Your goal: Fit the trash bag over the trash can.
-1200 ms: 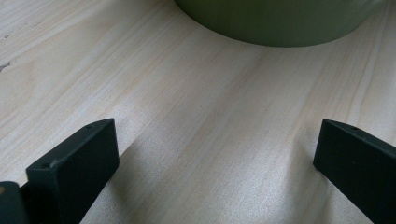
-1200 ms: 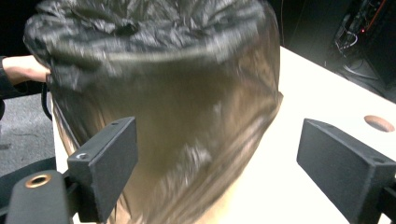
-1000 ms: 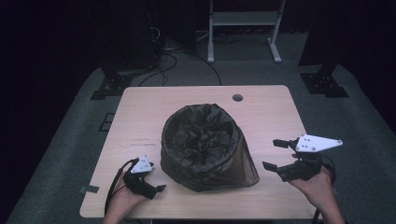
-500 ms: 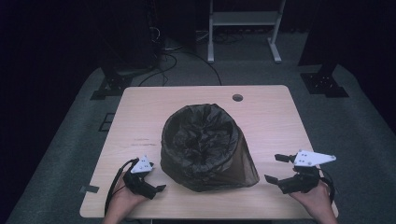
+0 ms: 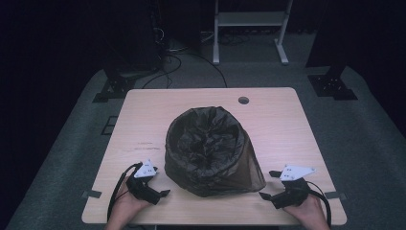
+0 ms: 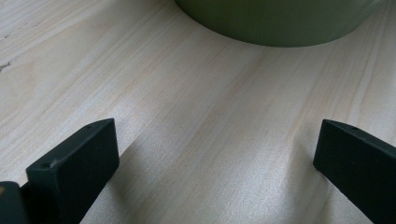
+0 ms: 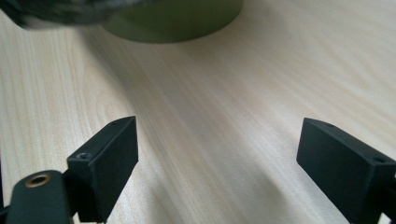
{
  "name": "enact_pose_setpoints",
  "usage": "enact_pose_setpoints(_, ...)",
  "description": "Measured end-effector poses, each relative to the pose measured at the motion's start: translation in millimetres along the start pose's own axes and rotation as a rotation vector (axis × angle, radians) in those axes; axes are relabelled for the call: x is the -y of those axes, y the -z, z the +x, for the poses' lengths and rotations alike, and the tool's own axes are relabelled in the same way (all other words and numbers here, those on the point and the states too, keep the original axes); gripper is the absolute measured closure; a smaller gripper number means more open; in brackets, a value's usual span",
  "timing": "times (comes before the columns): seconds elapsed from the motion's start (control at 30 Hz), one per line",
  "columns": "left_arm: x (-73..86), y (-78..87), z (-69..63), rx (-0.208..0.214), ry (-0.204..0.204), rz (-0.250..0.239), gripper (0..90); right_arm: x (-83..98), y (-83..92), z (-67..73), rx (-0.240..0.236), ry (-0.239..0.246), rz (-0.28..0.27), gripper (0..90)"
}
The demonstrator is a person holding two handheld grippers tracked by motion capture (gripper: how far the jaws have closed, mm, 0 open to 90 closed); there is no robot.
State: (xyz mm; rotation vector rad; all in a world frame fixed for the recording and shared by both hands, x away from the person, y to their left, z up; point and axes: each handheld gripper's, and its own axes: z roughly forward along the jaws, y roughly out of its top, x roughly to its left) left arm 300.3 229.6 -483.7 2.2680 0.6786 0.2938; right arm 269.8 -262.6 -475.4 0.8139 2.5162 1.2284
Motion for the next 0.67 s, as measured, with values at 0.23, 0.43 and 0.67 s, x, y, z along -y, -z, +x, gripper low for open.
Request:
enact_pose_setpoints(0.23, 0.0, 0.0, 0.0, 0.000, 0.000, 0.000, 0.0, 2.0, -12.0, 0.2, 0.009, 0.019, 0.042, 11.8)
enact_pose_setpoints(0.43, 0.1, 0.0, -0.1, 0.000, 0.000, 0.000, 0.0, 1.7, -16.2, -0.2, 0.012, 0.028, 0.075, 12.0)
enact_pose_setpoints(0.67, 0.0, 0.0, -0.1, 0.000, 0.000, 0.000, 0.0, 0.9, -17.1, -0.9, 0.026, 0.018, 0.075, 11.8)
